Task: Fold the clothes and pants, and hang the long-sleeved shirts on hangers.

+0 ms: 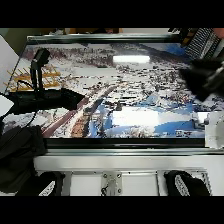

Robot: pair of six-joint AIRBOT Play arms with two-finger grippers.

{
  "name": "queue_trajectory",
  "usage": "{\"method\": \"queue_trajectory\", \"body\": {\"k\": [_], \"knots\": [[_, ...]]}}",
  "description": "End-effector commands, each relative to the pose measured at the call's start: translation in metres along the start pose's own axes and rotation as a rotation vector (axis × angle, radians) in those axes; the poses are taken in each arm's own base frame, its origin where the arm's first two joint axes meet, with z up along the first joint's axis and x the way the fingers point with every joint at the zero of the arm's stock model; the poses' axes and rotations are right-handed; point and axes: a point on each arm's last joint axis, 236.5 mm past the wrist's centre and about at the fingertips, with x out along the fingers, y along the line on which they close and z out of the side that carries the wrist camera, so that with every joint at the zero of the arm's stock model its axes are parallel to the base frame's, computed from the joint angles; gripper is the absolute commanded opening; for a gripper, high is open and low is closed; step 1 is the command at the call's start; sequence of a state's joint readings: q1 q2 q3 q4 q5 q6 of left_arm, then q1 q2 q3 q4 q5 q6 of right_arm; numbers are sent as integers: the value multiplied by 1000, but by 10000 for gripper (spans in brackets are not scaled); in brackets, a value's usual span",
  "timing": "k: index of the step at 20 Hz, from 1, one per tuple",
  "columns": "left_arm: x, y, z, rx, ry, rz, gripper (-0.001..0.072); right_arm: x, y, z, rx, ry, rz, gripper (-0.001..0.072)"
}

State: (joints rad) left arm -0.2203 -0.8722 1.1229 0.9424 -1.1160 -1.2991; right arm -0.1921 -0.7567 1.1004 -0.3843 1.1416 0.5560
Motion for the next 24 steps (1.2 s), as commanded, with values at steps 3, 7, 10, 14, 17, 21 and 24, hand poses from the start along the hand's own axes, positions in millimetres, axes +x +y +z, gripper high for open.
{"method": "queue_trajectory", "body": {"k": [3,7,10,14,17,21,24], "knots": [[0,0,0,-1,2,-2,23,74,94,-73,36,190,312,445],[0,-1,-2,-1,8,-3,23,97,118,-100,67,265,405,441],[0,-1,-2,0,9,-3,23,99,121,-106,81,281,424,5],[0,0,-2,0,9,-2,23,99,123,-106,81,284,430,18],[0,0,-2,0,7,-2,23,99,123,-106,81,284,430,18],[0,0,-2,0,7,-2,23,99,123,-106,81,284,430,17],[0,0,-1,0,7,-2,23,99,123,-106,81,284,430,18]]}}
